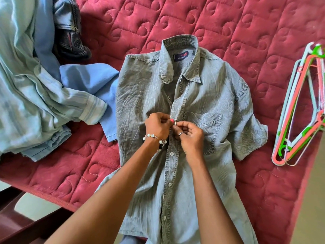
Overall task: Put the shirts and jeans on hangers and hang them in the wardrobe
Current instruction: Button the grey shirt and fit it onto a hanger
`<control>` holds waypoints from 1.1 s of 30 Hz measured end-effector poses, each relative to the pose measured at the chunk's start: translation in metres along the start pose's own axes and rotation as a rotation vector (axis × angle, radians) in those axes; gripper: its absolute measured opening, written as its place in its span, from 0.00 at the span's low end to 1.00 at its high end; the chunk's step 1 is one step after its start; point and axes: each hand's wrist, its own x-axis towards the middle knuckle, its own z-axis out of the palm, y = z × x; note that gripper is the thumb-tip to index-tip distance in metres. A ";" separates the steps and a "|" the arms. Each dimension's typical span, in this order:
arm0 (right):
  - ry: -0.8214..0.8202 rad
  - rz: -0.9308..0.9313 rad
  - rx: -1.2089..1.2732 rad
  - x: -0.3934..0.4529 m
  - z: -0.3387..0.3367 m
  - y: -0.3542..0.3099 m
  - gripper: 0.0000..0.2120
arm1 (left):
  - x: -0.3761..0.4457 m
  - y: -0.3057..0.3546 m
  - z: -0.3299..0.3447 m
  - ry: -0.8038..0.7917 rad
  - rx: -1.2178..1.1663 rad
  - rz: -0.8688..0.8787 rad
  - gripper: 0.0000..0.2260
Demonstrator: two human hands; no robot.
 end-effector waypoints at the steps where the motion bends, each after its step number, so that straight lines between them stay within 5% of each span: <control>1: 0.002 0.011 0.018 0.001 -0.001 0.000 0.08 | 0.000 0.000 0.001 0.002 -0.015 -0.003 0.08; 8: -0.090 0.134 0.033 0.008 -0.002 -0.010 0.08 | 0.004 0.001 -0.001 -0.120 -0.009 0.005 0.10; 13: -0.205 -0.045 -0.200 0.013 -0.004 -0.006 0.05 | 0.020 -0.001 -0.005 -0.225 -0.133 -0.182 0.10; 20: -0.034 -0.415 -0.467 -0.001 0.000 -0.004 0.06 | 0.016 0.013 0.009 -0.097 0.027 -0.304 0.06; 27: 0.074 -0.312 -0.267 -0.001 0.012 0.010 0.05 | 0.016 0.012 0.008 -0.124 -0.040 -0.320 0.07; 33: 0.147 -0.484 -0.391 -0.014 0.017 0.000 0.02 | 0.012 0.024 0.003 -0.126 0.017 -0.357 0.05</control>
